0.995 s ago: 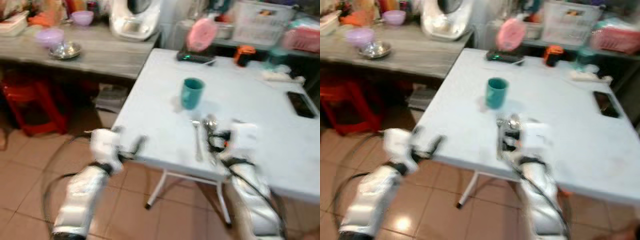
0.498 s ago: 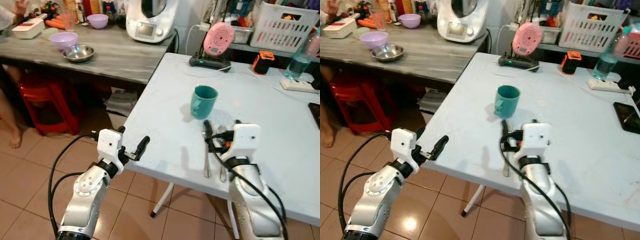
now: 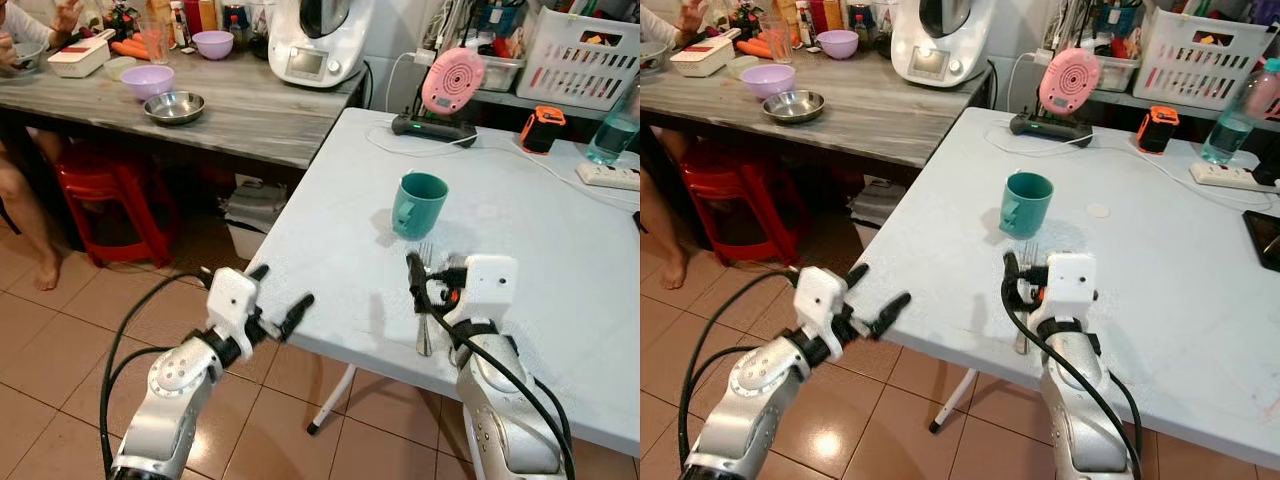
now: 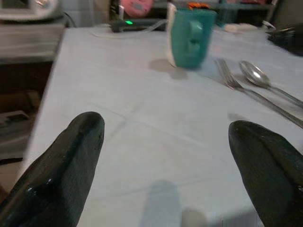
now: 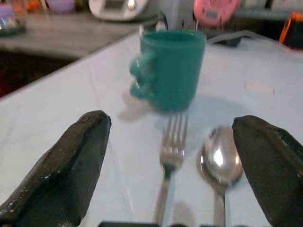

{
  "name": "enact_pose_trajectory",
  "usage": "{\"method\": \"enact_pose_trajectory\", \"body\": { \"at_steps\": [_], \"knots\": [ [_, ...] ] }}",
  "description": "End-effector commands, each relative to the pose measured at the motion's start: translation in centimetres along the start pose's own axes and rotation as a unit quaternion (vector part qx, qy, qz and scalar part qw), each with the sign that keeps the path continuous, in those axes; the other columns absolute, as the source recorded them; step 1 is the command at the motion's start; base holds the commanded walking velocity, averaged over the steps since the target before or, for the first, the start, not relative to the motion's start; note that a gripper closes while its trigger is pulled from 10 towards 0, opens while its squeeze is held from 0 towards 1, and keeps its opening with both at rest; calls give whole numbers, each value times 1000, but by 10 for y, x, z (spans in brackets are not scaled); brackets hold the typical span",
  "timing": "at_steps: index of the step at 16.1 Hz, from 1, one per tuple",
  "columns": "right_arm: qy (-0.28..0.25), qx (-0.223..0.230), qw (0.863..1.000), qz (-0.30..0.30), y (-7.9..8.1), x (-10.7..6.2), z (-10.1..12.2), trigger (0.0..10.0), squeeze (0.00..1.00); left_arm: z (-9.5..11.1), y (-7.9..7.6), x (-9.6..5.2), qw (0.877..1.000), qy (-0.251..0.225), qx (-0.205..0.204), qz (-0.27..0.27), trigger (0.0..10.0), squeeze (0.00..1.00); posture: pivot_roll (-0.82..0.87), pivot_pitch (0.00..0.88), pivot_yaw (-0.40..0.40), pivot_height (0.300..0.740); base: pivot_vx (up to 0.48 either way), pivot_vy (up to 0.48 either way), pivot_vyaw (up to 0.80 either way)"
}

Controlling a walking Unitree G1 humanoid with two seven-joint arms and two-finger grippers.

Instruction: Setting the table

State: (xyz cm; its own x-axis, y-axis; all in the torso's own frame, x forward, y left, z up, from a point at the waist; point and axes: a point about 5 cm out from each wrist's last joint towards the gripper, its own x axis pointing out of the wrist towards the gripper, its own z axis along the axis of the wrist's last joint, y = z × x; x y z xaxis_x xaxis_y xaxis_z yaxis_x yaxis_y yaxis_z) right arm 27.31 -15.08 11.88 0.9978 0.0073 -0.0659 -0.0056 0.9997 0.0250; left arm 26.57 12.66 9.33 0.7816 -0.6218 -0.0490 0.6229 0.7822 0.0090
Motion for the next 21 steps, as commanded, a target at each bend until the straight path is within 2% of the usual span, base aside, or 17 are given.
{"method": "enact_pose_trajectory", "body": {
  "at_steps": [1,7,13,17,19,21],
  "knots": [
    [20,5,1000,-5,-2,4,-3,10000,0,4,-5,-1,999,-5,15,-28,10000,0,-16,33,-29,740,0,0,0],
    [74,28,997,3,7,15,-15,10000,0,8,-2,-2,998,-10,21,-50,10000,0,-14,39,-31,740,0,0,0],
    [111,23,994,-1,14,25,-25,10000,0,8,-3,-3,998,-10,20,-56,10000,0,-15,49,-28,740,0,0,0],
    [137,36,990,-2,18,31,-34,10000,0,8,-6,-3,998,-11,20,-60,10000,0,-8,53,-28,740,0,0,0],
    [141,41,989,5,20,32,-37,0,0,8,-7,-3,998,-11,19,-60,10000,0,-8,53,-28,740,0,0,0],
    [146,40,988,6,21,33,-40,0,0,8,-8,-3,998,-11,18,-60,10000,0,-5,55,-27,740,0,0,0]
  ]
}}
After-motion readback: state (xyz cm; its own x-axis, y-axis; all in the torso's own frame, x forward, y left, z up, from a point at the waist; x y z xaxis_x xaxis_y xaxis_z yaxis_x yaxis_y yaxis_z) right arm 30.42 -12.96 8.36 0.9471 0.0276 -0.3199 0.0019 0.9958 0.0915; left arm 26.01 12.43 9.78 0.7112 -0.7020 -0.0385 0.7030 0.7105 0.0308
